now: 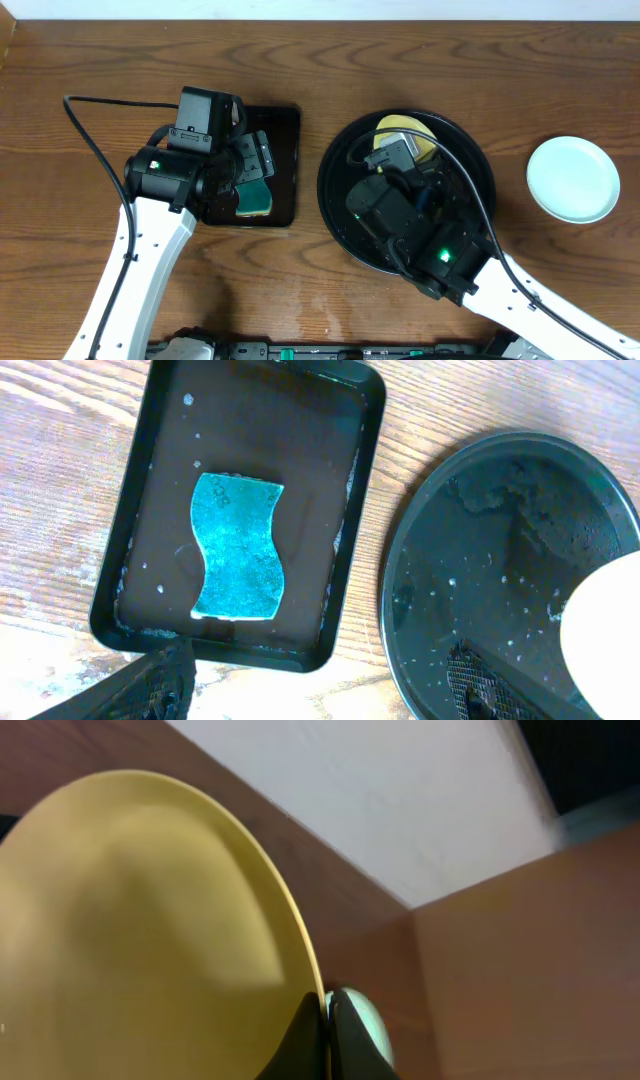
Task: Clean dirty plates on tray and stack at the side
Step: 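Place the yellow plate on top of the mint plate stack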
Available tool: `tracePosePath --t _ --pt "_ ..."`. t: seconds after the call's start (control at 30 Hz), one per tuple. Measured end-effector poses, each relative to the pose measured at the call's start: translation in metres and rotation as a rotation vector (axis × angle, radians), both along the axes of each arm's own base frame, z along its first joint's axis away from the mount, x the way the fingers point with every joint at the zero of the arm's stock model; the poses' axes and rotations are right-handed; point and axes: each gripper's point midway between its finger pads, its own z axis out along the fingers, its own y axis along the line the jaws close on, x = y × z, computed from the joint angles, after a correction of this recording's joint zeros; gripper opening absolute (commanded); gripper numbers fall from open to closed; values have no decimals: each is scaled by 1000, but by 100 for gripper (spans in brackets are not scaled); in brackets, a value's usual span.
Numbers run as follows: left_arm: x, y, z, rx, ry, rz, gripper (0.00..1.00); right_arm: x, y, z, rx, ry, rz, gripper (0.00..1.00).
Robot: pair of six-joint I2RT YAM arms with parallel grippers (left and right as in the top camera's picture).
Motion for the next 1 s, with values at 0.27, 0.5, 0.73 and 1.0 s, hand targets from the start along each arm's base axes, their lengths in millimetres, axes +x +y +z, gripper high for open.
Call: tracePosePath --t 0.27,0.5,0.73,1.0 --pt "0 0 0 -2 2 -2 81 0 -48 -65 467 204 -261 1" --pt "0 -1 0 -2 3 -2 82 4 -119 -92 785 260 -576 1" --pt "0 -1 0 -2 3 -2 81 11 -234 -91 1092 80 -849 1" --pt "-1 0 0 -2 3 -2 81 -13 -317 -133 1208 39 -1112 1"
